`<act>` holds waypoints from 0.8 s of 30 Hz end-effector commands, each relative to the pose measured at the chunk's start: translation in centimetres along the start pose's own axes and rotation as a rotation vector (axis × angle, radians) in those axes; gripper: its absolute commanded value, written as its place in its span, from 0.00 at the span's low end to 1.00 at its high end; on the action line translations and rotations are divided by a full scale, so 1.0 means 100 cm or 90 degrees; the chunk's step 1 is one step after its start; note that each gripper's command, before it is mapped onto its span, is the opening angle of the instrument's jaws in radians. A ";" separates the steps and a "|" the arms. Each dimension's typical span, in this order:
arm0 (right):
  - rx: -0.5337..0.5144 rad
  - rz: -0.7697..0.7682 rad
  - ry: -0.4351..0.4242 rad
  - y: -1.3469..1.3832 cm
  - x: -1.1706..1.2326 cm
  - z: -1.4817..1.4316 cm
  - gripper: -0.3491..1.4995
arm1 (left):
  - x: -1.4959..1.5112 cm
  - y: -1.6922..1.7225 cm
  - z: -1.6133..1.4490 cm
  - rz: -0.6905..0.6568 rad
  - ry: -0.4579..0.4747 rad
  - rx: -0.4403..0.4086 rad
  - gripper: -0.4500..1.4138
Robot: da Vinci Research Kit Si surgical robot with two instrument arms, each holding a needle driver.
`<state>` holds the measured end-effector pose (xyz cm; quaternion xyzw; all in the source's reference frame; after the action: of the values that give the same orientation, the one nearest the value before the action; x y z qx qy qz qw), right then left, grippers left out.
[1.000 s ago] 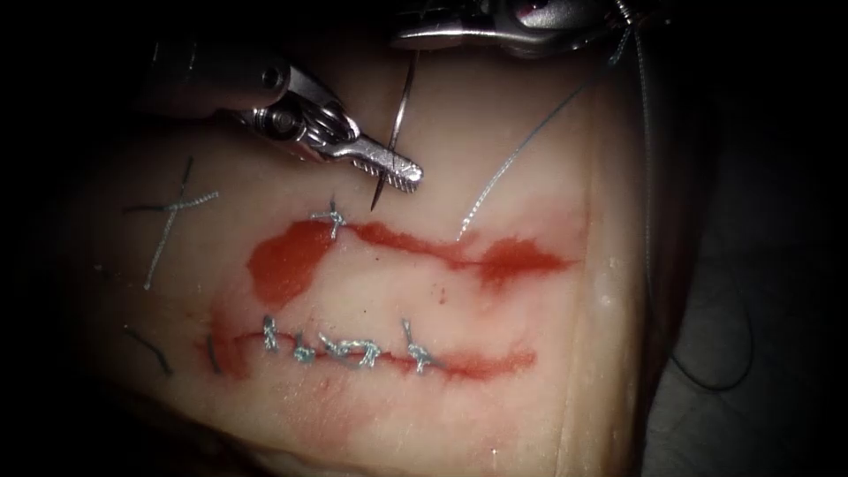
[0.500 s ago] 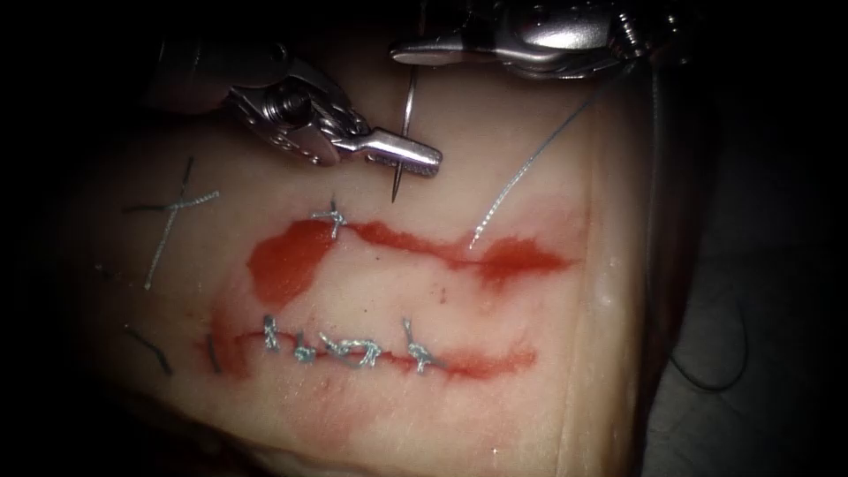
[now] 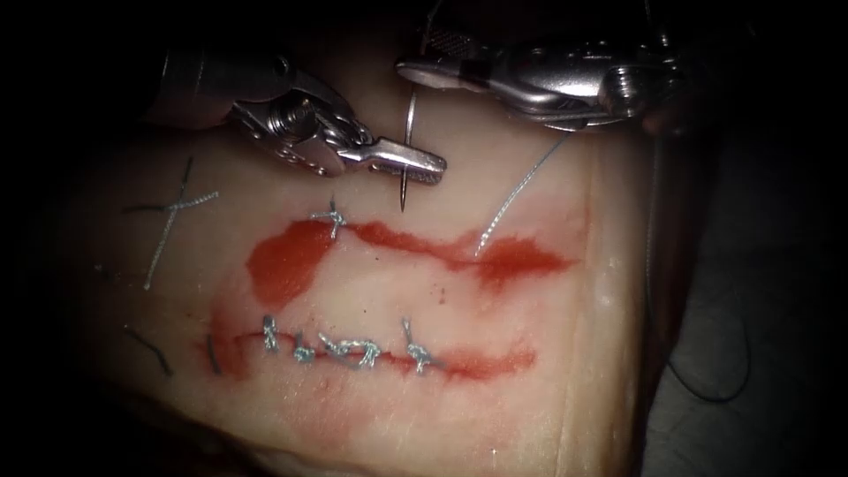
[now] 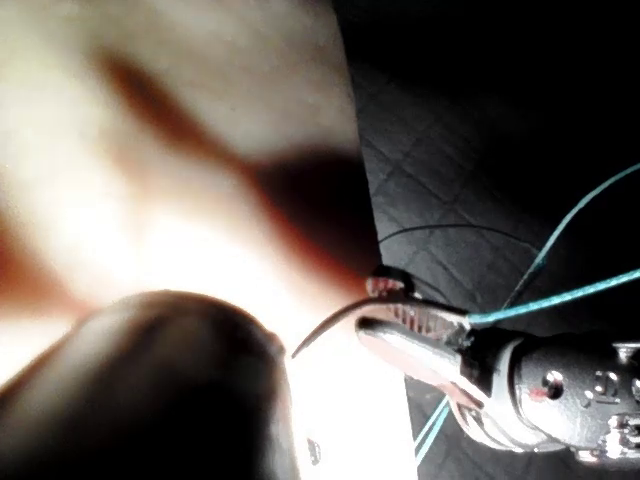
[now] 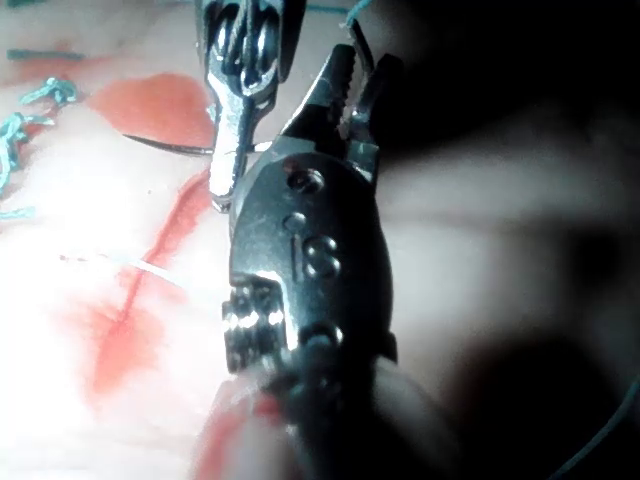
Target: Wound Closure
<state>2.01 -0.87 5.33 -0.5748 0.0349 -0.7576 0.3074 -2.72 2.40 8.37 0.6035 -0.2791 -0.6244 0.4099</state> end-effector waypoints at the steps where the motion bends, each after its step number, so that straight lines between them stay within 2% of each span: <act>1: -0.016 -0.002 -0.006 0.0002 0.0002 0.0011 0.04 | -0.0006 0.0001 0.0005 0.001 0.003 0.000 0.00; 3: -0.029 -0.001 -0.010 0.0001 0.0002 0.0013 0.00 | -0.0004 0.0001 0.0006 0.001 0.009 -0.002 0.00; 9: -0.076 0.008 -0.020 0.0000 0.0002 0.0016 0.00 | 0.0000 0.0000 0.0009 -0.004 0.034 -0.003 0.00; 10: -0.080 0.008 -0.021 -0.0001 0.0002 0.0015 0.00 | 0.0001 -0.0001 0.0009 0.026 0.059 -0.003 0.35; 11: -0.080 0.007 -0.021 -0.0001 0.0003 0.0014 0.00 | 0.0000 -0.0002 0.0008 0.066 0.072 0.000 0.57; 12: -0.077 0.007 -0.020 -0.0001 0.0003 0.0012 0.00 | -0.0002 -0.0005 0.0007 0.099 0.078 0.005 0.66; 13: -0.070 0.006 -0.016 -0.0001 0.0004 0.0011 0.00 | -0.0006 -0.0009 0.0004 0.129 0.079 0.023 0.70; 15: -0.056 -0.028 -0.015 0.0000 0.0009 0.0007 0.00 | -0.0019 -0.0025 -0.0013 0.165 0.059 0.050 0.72; 18: -0.041 -0.104 -0.012 -0.0004 0.0009 0.0005 0.00 | -0.0028 -0.0039 -0.0035 0.260 0.031 0.058 0.74; 19: -0.026 -0.158 -0.007 -0.0007 0.0007 0.0006 0.00 | -0.0034 -0.0048 -0.0052 0.366 0.019 0.062 0.83; 20: -0.024 -0.157 -0.005 -0.0008 0.0006 0.0006 0.00 | -0.0035 -0.0050 -0.0059 0.423 0.017 0.063 0.91; 21: -0.021 -0.160 -0.009 -0.0008 0.0005 0.0006 0.00 | -0.0036 -0.0050 -0.0066 0.467 0.002 0.053 0.95; 22: -0.017 -0.158 -0.018 -0.0008 0.0004 0.0007 0.00 | -0.0035 -0.0048 -0.0072 0.475 -0.013 0.031 0.98; 24: -0.009 -0.157 -0.035 -0.0006 0.0004 0.0010 0.00 | -0.0030 -0.0040 -0.0082 0.518 -0.042 -0.038 0.98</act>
<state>1.96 -0.84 5.37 -0.5967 -0.0418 -0.7734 0.2099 -1.91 2.90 8.08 0.3959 -0.4822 -0.4424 0.6443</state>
